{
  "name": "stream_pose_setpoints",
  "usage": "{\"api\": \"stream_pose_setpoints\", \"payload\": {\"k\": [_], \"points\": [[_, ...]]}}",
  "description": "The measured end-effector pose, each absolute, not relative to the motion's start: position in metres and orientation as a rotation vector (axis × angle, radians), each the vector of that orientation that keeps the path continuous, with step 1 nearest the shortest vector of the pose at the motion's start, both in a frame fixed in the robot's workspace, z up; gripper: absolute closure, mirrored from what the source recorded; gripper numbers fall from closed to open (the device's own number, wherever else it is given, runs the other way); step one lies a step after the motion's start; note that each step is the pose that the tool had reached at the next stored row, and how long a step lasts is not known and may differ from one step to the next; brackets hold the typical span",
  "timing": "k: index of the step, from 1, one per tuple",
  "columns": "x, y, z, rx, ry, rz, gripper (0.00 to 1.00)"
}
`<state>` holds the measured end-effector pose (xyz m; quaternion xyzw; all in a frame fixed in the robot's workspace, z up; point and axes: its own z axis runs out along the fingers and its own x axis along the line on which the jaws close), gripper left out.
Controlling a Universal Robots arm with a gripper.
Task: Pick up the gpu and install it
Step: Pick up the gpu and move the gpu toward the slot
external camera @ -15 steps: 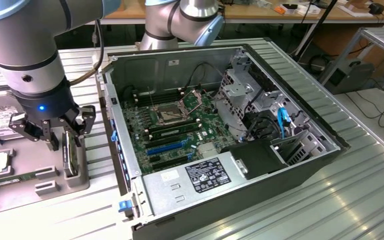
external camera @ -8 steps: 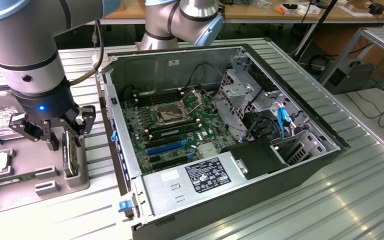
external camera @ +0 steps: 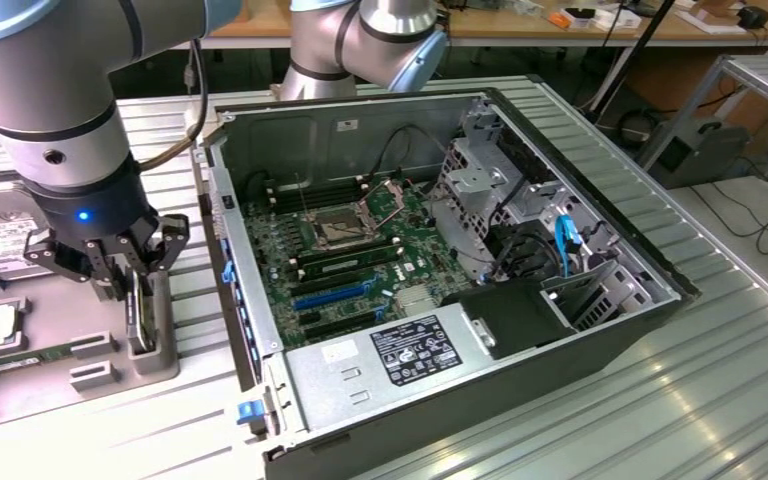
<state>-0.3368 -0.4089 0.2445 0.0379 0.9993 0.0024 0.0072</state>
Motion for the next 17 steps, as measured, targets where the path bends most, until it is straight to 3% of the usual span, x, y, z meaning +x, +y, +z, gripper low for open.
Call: {"api": "stream_pose_setpoints", "payload": {"k": [17], "points": [[-0.3368,-0.4089,0.2445,0.118,3.125,0.008,0.73]]}}
